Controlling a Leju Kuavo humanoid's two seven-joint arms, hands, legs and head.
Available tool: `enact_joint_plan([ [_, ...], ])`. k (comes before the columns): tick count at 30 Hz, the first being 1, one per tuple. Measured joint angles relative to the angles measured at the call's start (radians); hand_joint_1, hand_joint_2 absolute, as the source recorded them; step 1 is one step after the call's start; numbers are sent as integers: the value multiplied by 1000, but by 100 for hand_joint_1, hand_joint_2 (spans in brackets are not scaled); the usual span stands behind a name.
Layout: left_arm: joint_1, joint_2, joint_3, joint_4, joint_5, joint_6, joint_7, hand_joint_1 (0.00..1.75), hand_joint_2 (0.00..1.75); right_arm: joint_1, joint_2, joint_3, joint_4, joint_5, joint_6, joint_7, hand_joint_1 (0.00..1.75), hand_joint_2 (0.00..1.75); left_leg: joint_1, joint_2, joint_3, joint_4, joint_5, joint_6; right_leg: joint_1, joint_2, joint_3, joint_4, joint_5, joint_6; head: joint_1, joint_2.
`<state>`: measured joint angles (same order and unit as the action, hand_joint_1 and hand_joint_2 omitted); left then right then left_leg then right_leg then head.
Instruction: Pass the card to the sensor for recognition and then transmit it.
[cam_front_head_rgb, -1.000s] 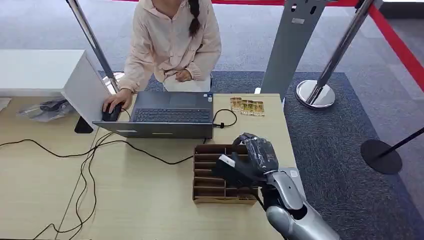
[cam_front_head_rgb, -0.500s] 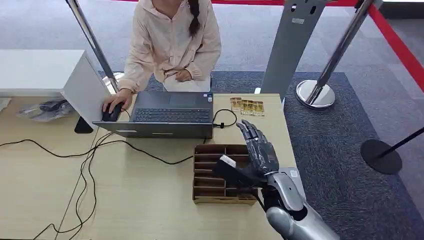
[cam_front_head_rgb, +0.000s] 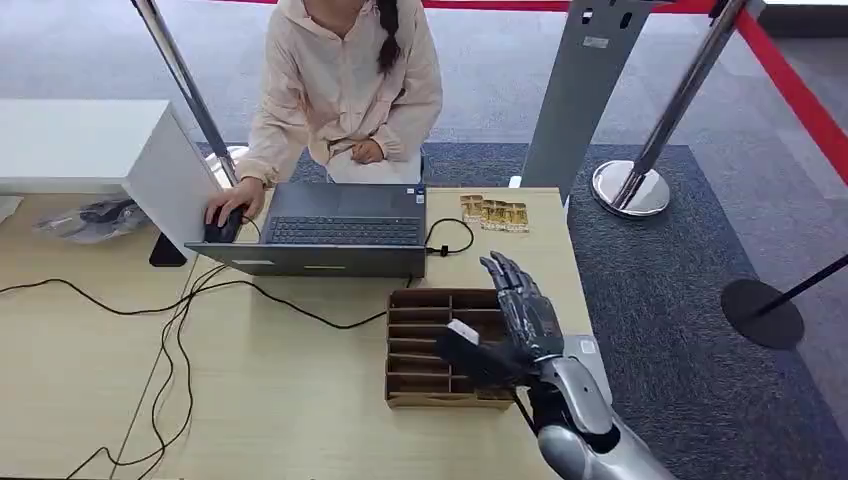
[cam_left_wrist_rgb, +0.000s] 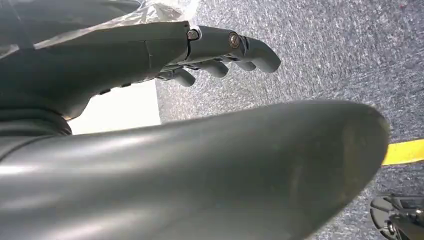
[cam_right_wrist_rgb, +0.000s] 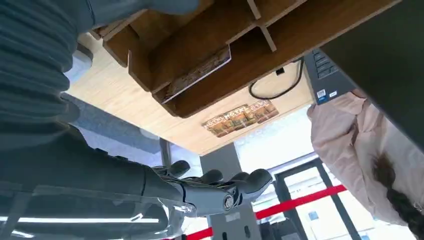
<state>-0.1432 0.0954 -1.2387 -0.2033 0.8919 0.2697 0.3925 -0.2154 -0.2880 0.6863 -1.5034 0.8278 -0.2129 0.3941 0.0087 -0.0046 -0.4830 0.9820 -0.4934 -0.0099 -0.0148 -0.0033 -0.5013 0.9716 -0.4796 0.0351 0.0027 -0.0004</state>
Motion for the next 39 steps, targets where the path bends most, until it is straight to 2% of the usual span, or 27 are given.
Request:
enact_joint_plan([
  [17,0,3,0,0,0,2,-4,0,0,9,-2,-3,0,-3,-8,-8,21,175,0,0,0,0,0,0,0,0,1,0,0,0,0,0],
  [27,0,3,0,0,-4,-1,-13,0,0,-20,-2,-3,-19,15,22,0,24,175,0,0,1,0,0,0,0,0,2,0,0,0,0,0],
  [39,0,3,0,0,-6,-3,-22,0,0,-44,-2,-2,-32,25,40,5,42,175,0,0,1,0,0,0,0,0,2,0,0,0,0,0],
])
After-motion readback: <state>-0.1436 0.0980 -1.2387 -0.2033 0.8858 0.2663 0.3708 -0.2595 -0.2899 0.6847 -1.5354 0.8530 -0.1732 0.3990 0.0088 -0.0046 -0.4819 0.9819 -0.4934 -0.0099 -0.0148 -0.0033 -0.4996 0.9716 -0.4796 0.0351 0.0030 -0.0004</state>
